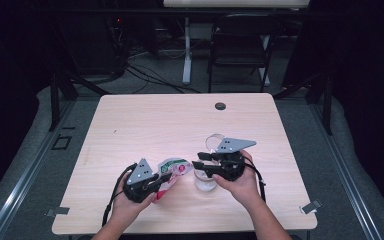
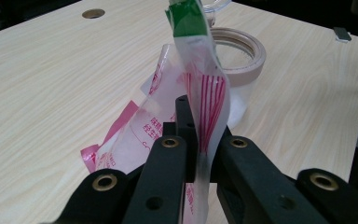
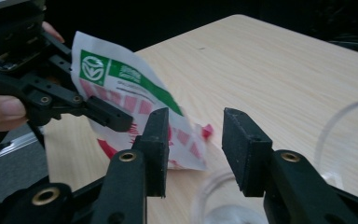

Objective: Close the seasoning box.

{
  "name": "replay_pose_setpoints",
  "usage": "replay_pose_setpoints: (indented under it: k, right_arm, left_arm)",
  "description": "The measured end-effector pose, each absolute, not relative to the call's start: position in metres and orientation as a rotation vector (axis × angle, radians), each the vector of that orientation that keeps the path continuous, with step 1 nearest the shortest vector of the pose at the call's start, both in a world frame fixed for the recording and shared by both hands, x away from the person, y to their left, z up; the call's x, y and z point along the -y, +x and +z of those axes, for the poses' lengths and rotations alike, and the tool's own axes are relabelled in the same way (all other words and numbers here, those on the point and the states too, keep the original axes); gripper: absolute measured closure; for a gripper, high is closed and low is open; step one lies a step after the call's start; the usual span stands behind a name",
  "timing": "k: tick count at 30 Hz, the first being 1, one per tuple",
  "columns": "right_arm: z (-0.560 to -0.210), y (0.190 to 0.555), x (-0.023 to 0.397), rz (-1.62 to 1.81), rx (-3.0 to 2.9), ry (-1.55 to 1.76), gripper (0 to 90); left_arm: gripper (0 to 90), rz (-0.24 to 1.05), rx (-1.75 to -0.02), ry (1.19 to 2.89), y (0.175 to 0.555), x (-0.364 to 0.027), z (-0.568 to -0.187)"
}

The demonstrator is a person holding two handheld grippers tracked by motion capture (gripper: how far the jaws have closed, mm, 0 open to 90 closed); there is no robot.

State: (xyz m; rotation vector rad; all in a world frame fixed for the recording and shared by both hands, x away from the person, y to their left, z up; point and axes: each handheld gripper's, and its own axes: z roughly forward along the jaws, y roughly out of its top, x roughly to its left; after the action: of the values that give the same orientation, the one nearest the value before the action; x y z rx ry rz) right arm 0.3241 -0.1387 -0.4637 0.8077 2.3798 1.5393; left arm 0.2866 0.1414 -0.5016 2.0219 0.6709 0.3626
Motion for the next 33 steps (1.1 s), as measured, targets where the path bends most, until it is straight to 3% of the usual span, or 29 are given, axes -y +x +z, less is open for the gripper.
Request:
replay_pose_setpoints:
  k: [12,33]
  right_arm:
    - [-0.472,0.340,0.105,1.564,-2.496,0.688,55.0]
    - [-0.483,0.336,0.091,1.513,-2.614,0.598,51.8]
  left_arm:
    - [89.5,0.326,-0.688,1.994,0.285,-0.145,-0.506]
    - [89.2,0.304,-0.730,1.997,0.281,-0.149,-0.511]
